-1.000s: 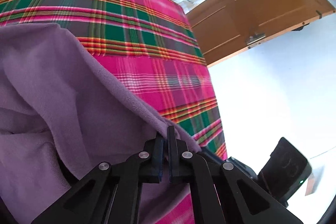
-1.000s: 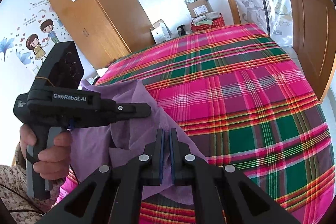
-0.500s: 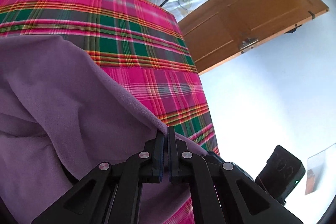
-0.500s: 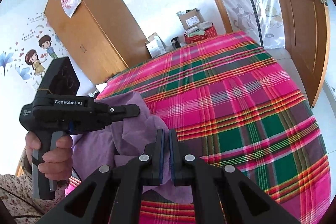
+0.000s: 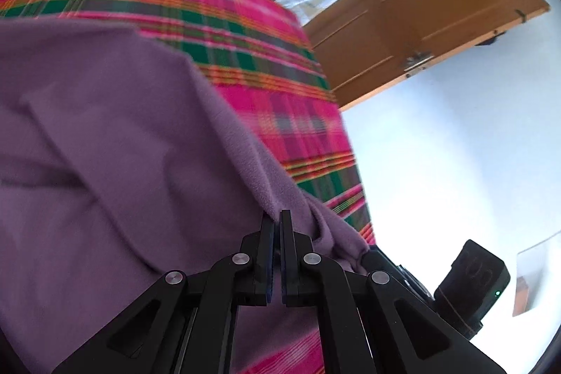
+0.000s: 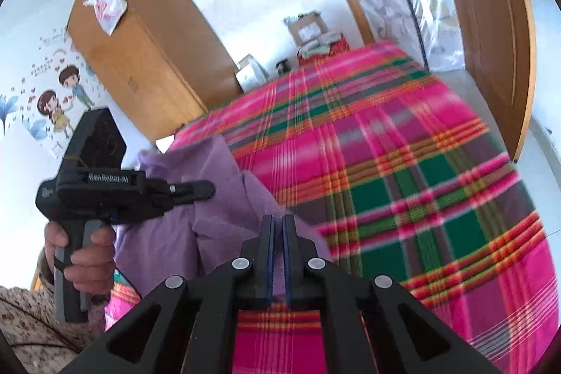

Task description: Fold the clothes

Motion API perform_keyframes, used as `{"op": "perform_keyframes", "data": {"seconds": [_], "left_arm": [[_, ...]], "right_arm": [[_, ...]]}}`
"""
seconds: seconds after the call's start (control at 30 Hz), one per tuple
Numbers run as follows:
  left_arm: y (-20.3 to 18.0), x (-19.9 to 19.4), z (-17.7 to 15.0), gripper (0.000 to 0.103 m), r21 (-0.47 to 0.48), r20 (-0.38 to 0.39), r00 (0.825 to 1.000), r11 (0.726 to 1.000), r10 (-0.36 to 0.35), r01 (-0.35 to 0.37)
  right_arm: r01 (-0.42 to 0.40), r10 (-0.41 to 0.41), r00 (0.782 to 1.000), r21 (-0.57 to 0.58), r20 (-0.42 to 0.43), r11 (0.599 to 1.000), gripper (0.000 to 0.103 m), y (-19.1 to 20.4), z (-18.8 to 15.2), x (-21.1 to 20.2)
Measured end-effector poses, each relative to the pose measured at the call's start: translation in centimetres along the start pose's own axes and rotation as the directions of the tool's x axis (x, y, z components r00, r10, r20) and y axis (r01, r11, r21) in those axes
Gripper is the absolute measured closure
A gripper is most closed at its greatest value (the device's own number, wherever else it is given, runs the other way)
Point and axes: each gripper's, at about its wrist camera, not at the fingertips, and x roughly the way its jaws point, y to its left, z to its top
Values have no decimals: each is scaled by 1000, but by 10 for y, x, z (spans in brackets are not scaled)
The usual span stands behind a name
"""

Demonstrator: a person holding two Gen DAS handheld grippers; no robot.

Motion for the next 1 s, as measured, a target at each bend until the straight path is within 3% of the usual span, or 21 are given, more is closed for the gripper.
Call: {"op": "perform_keyframes", "data": {"seconds": [0.23, 0.5, 0.67, 0.8, 1.0], "left_arm": [[15, -8, -17, 100, -22, -15, 1000, 1000, 2, -2], [30, -11, -41, 100, -15, -50, 998, 999, 41, -42], [38, -17, -50, 100, -15, -49, 998, 999, 41, -41], [38, -20, -55, 100, -9, -49, 998, 999, 33, -33], [41, -25, -59, 100, -10, -54, 998, 999, 36, -36]], "right_arm": [[-3, 2, 1000, -7, -21, 1000, 99, -1, -10, 0], [-44, 25, 990, -142, -139, 989, 96, 24, -17, 16], [-62, 38, 990, -180, -134, 982, 94, 34, -3, 18], [-88, 60, 987, -194, -149, 977, 79, 41, 12, 33], [-91, 48, 977, -205, -207, 974, 79, 49, 26, 69]]}}
